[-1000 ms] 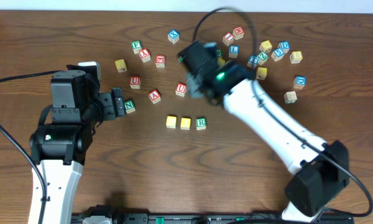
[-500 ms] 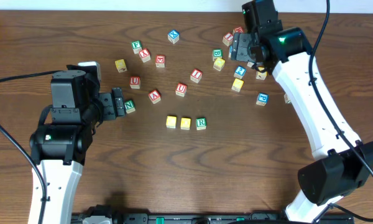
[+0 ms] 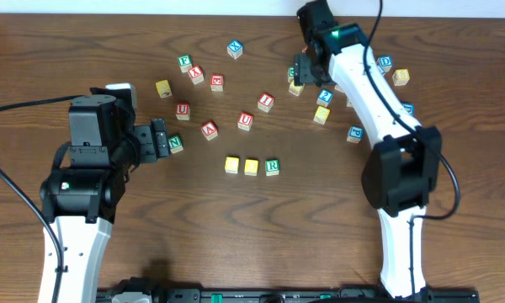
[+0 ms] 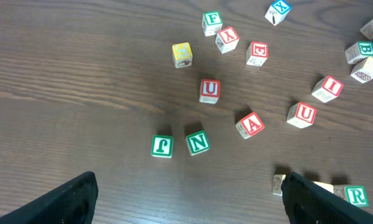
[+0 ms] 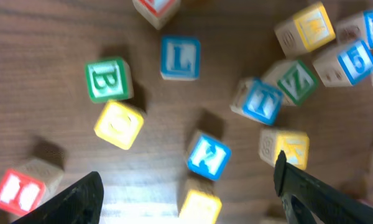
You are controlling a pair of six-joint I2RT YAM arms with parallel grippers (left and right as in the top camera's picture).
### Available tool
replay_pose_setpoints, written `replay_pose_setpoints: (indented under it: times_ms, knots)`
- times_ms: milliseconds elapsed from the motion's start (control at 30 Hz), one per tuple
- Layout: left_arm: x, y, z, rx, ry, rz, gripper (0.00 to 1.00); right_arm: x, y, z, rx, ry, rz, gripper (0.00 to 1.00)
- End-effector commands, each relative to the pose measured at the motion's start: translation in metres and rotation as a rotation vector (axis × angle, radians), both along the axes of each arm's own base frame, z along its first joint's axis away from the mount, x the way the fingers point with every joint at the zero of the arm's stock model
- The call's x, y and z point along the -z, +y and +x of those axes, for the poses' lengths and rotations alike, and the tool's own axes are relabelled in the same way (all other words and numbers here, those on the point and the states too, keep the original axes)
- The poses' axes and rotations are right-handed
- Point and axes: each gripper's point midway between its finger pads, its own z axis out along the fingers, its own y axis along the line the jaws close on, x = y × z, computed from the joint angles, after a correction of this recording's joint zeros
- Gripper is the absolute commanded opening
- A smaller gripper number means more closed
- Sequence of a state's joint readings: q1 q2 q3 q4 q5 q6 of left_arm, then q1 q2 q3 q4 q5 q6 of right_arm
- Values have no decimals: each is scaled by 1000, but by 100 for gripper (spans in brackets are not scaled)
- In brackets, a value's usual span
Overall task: Spell out CORL
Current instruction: 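Lift the right gripper and move it over the blue L block, then lower the right gripper and close it on the blue L block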
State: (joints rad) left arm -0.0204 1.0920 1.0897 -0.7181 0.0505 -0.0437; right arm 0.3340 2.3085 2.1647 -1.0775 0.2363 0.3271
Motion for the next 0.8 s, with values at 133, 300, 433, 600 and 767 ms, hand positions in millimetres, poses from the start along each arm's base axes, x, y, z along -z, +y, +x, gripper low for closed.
replay_pose_setpoints:
  times_ms: [133,300,433,600,767]
  knots:
    - [-8,1,2,6,-19,7,93,-16,-10,40,18,-112,12,82]
    - [-8,1,2,6,-19,7,93,-9,-32,55,70,-138,20,82]
    - [-8,1,2,6,-19,7,93,8,-39,53,83,-95,14,81]
    - [-8,1,2,6,-19,7,93,15,-34,51,71,-75,39,81]
    - [-8,1,2,6,-19,8,93,16,-29,52,65,-74,66,81]
